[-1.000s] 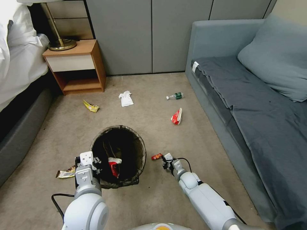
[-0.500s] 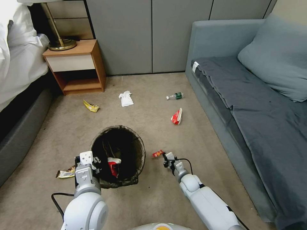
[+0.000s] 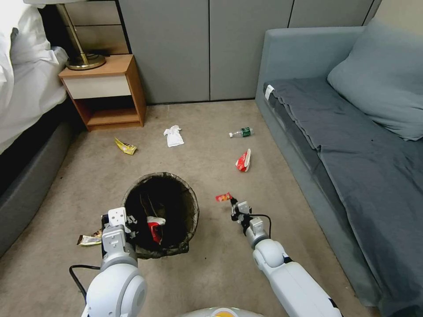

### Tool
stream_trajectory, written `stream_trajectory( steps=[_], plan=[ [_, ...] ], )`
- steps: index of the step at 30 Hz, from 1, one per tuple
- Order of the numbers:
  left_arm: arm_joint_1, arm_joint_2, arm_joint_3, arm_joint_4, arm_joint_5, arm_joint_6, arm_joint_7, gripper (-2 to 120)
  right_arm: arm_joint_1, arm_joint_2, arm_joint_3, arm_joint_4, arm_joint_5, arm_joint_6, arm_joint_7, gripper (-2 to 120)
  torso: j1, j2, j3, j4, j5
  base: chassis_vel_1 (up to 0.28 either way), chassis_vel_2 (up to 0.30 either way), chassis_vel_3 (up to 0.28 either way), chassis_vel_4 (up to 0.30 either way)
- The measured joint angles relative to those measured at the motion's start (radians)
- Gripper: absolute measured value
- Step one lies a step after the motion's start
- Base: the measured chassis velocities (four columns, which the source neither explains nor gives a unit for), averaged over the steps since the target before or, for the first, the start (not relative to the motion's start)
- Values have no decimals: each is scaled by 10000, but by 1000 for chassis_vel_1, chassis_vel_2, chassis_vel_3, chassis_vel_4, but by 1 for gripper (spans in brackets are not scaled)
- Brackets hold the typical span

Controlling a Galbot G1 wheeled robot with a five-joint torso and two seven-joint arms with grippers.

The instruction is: Pick up the trash bin, then pick up the garbage from the floor and place it into the trash bin.

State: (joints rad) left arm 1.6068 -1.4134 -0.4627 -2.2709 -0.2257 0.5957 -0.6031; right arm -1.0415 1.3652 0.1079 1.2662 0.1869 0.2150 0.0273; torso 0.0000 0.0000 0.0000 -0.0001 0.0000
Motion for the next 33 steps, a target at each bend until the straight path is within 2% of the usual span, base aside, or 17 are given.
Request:
stream_trajectory(
  steps=[2,3,6,7,9,10,13,14,18,26,33],
  plan=[
    [-4,9,1,3,-10,2,-1,0,-271,-61,372,906,230,30,94,0,0,0,0,1,1,0,0,0,0],
    [-4,9,1,3,-10,2,-1,0,-271,-61,372,906,230,30,94,0,0,0,0,1,1,0,0,0,0],
    [-27,4,56,66,-14,5,-8,0,-692,-199,753,2334,591,92,108,0,0,0,0,0,1,0,0,0,0],
    [-27,4,56,66,-14,5,-8,0,-692,-199,753,2334,591,92,108,0,0,0,0,0,1,0,0,0,0],
    [-39,4,140,149,-15,8,-8,0,-1020,-325,869,3778,878,141,12,0,0,0,0,0,-2,0,0,0,0],
    [-39,4,140,149,-15,8,-8,0,-1020,-325,869,3778,878,141,12,0,0,0,0,0,-2,0,0,0,0],
    [-71,23,202,219,-58,21,-10,0,-1399,-469,735,5401,971,141,-202,0,0,0,0,1,-1,0,0,0,0],
    [-71,23,202,219,-58,21,-10,0,-1399,-469,735,5401,971,141,-202,0,0,0,0,1,-1,0,0,0,0],
    [-47,102,256,227,-156,43,-19,0,-1890,-676,151,6879,642,50,-472,0,0,0,0,1,0,0,0,0,0],
    [-40,107,327,219,-174,53,-20,0,-2352,-1124,-954,7321,-38,13,-724,0,0,0,0,0,0,0,0,0,0],
    [-51,41,435,219,-148,61,-20,0,-2500,-1257,-1877,6758,-539,95,-735,0,0,1,0,0,0,0,0,0,0]
  ],
)
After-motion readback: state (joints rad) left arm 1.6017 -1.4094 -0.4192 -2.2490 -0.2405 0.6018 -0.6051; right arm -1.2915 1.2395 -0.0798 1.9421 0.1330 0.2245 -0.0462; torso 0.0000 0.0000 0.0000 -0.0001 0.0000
